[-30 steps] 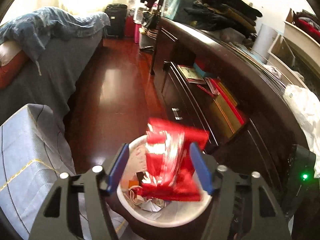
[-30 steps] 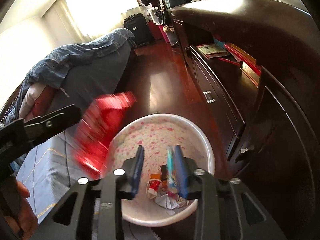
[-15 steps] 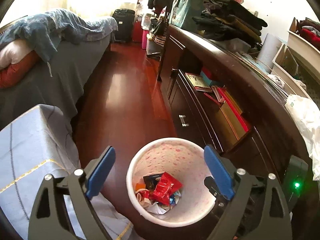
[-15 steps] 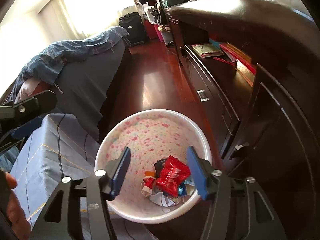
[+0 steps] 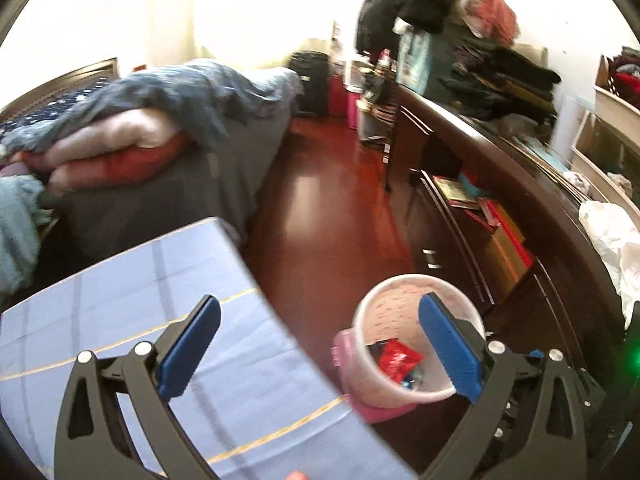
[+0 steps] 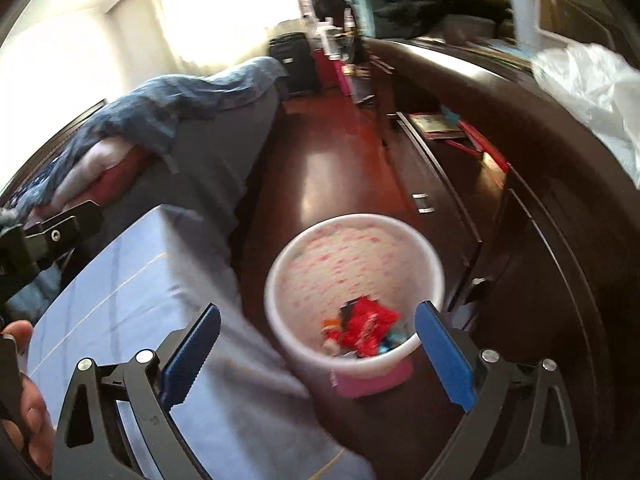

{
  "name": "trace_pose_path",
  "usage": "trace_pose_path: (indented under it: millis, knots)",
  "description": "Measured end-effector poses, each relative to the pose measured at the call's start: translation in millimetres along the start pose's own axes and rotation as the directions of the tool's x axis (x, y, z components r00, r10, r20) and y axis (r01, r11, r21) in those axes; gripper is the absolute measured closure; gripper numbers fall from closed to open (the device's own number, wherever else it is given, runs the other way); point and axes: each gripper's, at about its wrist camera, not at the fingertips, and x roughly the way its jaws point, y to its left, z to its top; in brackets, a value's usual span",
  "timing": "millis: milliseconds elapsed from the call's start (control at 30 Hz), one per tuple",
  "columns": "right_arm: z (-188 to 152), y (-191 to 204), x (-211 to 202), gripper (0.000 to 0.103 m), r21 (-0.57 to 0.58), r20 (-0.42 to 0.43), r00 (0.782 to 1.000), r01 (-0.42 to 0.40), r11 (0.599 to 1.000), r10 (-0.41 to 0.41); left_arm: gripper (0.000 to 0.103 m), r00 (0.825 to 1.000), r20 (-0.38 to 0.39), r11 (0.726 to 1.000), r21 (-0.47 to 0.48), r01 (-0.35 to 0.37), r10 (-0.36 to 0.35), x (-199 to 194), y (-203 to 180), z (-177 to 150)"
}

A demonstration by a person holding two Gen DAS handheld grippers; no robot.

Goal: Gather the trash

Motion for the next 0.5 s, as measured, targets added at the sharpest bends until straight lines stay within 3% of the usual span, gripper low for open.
trace_pose_path:
  millis: [200,333,433,500]
  knots:
    - [-24,68,-41,0.004,-0.156,0.004,0.998,-0.069,0.985,0.070,0.003,0.996,0.054,0.993,-0.090,-0.071,0.076,-77,53,-20]
    - [-43,116,-77,0.004,-0.258,0.012,0.987,-0.149,0.955,0.158,0.003,0.984,0.090,0.979,-0.146,-0.141,0.155,-137,88,-37]
    - [-54,142,-104,0.004,-0.315,0.022,0.974,-0.208,0.926,0.226,0.003,0.964,0.126,0.958,-0.201,-0.206,0.234,-191,114,-51]
    - [-62,158,-124,0.004,-0.352,0.035,0.961,-0.245,0.903,0.274,0.003,0.941,0.163,0.935,-0.247,-0.253,0.298,-235,132,-60]
